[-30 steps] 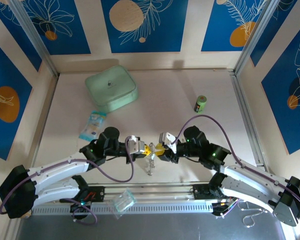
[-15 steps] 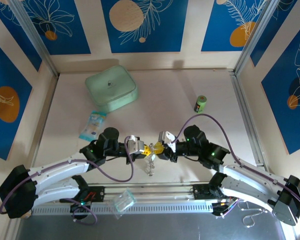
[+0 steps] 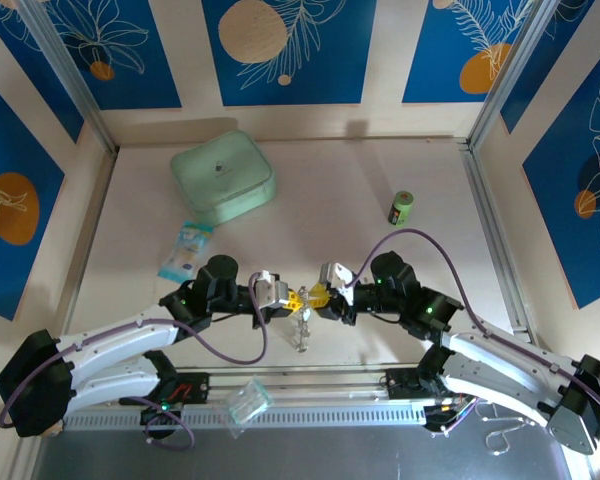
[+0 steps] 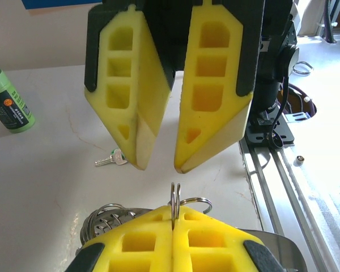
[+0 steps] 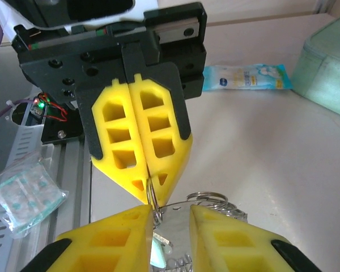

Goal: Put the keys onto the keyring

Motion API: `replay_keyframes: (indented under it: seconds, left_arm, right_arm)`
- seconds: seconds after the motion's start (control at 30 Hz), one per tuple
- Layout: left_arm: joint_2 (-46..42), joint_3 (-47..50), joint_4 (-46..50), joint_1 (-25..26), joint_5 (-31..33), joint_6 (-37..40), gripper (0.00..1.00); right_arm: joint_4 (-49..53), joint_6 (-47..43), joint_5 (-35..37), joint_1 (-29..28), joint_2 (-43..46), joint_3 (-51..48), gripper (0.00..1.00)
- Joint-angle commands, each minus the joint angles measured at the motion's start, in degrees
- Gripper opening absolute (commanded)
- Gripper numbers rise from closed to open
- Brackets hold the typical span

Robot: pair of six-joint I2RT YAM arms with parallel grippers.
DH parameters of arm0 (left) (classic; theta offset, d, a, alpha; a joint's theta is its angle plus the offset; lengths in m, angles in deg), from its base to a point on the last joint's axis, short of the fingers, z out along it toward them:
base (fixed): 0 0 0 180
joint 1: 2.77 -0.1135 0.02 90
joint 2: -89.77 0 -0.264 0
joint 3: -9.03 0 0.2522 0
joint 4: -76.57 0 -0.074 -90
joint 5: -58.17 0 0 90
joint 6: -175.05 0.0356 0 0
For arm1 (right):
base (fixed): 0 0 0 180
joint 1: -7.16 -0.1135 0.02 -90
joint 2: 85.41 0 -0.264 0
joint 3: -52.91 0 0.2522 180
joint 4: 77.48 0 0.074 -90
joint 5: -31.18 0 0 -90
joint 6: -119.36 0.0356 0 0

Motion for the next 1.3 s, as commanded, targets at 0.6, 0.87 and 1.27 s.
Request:
replay_keyframes:
  seconds: [0.6, 0.87, 1.27]
  left_arm:
    - [-0.6, -0.1, -3.4, 0.3, -3.0, -0.8, 0.00]
    - [-2.0, -2.5, 5.6, 0.3, 1.0, 4.1, 0.18]
    - [-0.8, -7.1, 14.2, 0.3, -0.1, 7.9, 0.17]
  right_arm:
    - [-3.4, -2.2, -6.1, -0.3, -6.4, 2.8, 0.04]
    - [9.8, -9.8, -3.6, -0.3, -7.0, 8.5, 0.00]
    - [27.6, -18.1, 1.3, -3.2, -12.5, 20.1, 0.00]
